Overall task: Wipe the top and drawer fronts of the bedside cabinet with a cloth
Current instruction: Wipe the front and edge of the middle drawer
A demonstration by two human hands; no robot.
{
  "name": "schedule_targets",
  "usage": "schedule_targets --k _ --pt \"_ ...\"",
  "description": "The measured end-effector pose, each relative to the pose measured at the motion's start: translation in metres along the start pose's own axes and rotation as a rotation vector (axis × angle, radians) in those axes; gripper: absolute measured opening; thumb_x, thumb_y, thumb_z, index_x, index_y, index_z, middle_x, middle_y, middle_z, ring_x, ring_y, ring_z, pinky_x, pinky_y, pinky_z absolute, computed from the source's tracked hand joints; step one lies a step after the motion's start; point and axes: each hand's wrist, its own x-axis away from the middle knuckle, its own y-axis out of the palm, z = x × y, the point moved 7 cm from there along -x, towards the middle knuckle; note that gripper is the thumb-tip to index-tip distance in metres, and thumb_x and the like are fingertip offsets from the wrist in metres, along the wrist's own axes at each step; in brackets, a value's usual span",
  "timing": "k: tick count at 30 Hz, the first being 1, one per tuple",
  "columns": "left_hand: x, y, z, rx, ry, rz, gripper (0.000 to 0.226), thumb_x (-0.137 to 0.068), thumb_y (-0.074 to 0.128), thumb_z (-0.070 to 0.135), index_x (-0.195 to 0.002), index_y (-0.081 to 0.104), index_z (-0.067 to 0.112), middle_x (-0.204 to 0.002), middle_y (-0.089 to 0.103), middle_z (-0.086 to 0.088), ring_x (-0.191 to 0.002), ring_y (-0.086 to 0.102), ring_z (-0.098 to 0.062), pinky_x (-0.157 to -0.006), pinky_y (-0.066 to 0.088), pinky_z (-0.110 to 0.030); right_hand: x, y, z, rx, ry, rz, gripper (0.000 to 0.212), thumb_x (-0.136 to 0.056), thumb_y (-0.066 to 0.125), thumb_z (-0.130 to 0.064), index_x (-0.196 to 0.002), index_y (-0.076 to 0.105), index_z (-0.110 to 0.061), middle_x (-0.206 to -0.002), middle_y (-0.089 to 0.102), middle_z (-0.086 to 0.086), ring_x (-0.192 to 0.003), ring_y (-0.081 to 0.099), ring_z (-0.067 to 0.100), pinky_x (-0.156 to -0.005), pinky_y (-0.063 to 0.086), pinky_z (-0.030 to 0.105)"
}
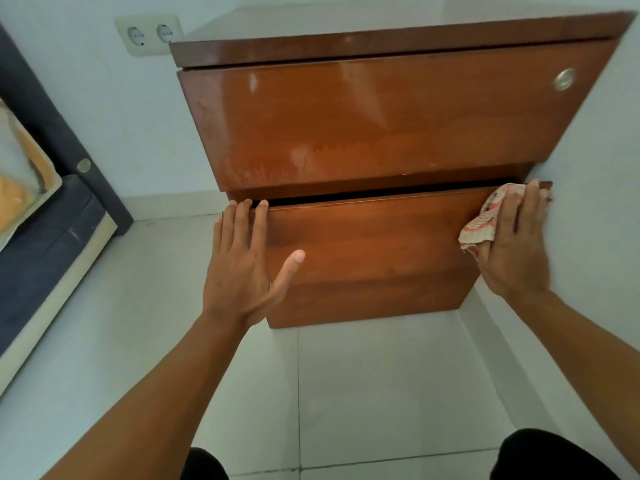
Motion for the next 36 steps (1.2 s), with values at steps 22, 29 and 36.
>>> schedule_targets --k 22,29,36 --pt "-0.001 0.019 -0.004 -0.044 0.046 0.207 0.095 -0.091 0.04 0.074 -0.156 0.03 0.005 -0.162 0.029 -0.02 -0.153 0.019 -0.037 -0.125 0.02 -0.052 0.076 0.089 -0.271 -0.213 -0.332 0.147 0.076 -0.1 0.05 -0.04 -0.162 0.007 -0.027 -0.168 0.002 0.01 -0.159 -0.002 0.032 -0.128 -0.004 0.051" --pt "-0.001 0.02 -0.002 -0.04 0.024 0.213 0.093 -0.092 0.04 0.072 -0.156 0.029 0.006 -0.162 0.027 -0.019 -0.154 0.016 -0.036 -0.125 0.018 -0.052 0.059 0.088 -0.128 -0.13 -0.197 0.08 0.077 -0.092 0.045 -0.037 -0.159 0.011 -0.02 -0.163 0.014 0.023 -0.151 0.012 0.049 -0.122 0.016 0.064" --pt "-0.001 0.021 0.0 -0.041 0.007 0.228 0.095 -0.091 0.037 0.073 -0.155 0.028 0.004 -0.162 0.026 -0.021 -0.154 0.014 -0.037 -0.126 0.013 -0.05 0.047 0.069 -0.015 -0.033 -0.031 -0.009 0.081 -0.097 0.044 -0.034 -0.16 0.003 -0.006 -0.163 0.007 0.04 -0.151 0.005 0.061 -0.126 0.0 0.063"
